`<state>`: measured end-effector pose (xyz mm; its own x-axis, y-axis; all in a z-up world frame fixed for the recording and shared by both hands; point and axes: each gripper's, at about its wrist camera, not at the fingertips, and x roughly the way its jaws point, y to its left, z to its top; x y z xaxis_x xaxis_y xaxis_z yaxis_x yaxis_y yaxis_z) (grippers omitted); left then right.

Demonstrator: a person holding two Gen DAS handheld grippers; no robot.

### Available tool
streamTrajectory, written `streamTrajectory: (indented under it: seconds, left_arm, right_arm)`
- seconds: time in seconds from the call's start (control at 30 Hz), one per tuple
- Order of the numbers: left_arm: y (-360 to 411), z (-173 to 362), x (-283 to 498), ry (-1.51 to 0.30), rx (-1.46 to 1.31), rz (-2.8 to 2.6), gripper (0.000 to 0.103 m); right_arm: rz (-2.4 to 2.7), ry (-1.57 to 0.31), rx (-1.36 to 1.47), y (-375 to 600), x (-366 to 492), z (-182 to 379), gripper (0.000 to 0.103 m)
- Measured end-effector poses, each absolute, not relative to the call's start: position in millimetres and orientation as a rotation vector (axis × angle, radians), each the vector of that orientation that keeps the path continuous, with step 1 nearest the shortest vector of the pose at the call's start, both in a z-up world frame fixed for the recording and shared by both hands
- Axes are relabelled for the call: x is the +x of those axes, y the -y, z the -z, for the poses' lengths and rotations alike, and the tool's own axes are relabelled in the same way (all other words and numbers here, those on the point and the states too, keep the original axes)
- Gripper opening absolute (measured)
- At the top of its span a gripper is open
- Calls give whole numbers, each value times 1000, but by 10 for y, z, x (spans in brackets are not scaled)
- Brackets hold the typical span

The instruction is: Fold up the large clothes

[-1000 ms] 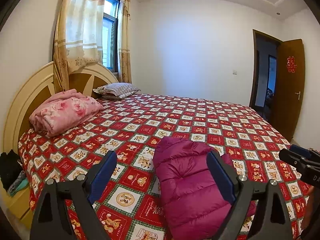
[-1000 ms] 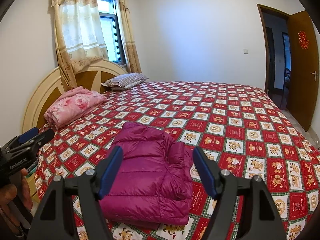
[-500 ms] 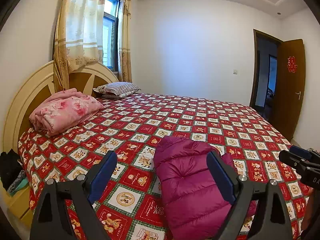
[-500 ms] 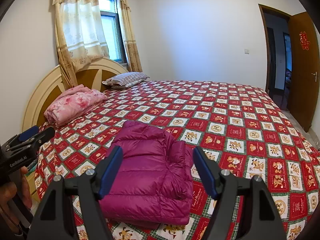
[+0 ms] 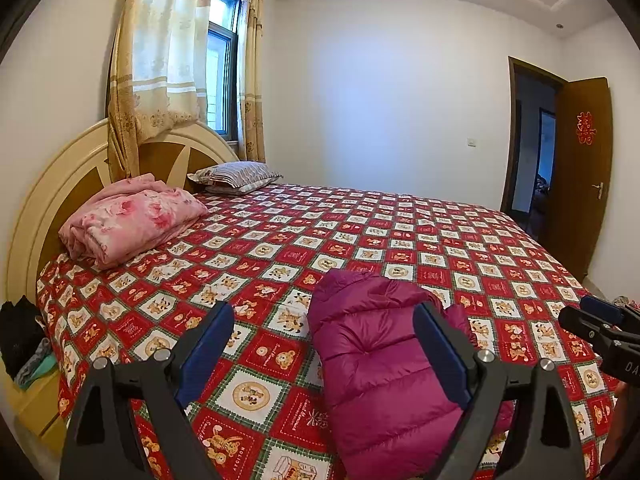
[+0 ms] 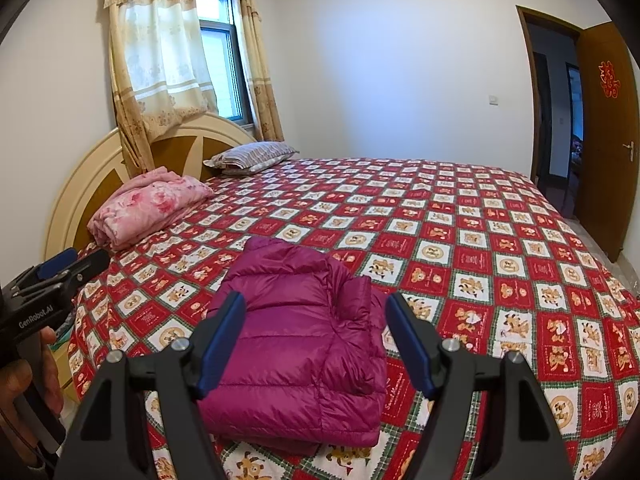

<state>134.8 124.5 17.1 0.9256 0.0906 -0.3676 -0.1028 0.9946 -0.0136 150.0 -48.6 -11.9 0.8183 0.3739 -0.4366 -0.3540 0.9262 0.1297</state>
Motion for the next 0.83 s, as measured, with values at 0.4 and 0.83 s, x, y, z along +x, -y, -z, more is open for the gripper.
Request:
streamTrajectory:
  seconds: [0.4,0.83]
  left_arm:
    - [-1251,-157,1340,-371,-70,-75,91]
    - [-1209,-115,1340,-353,-7,-168,97]
  right_arm:
    - [-382,-455,45,511,1489,86,75]
    - [-387,-462,26,525,1502,109,75]
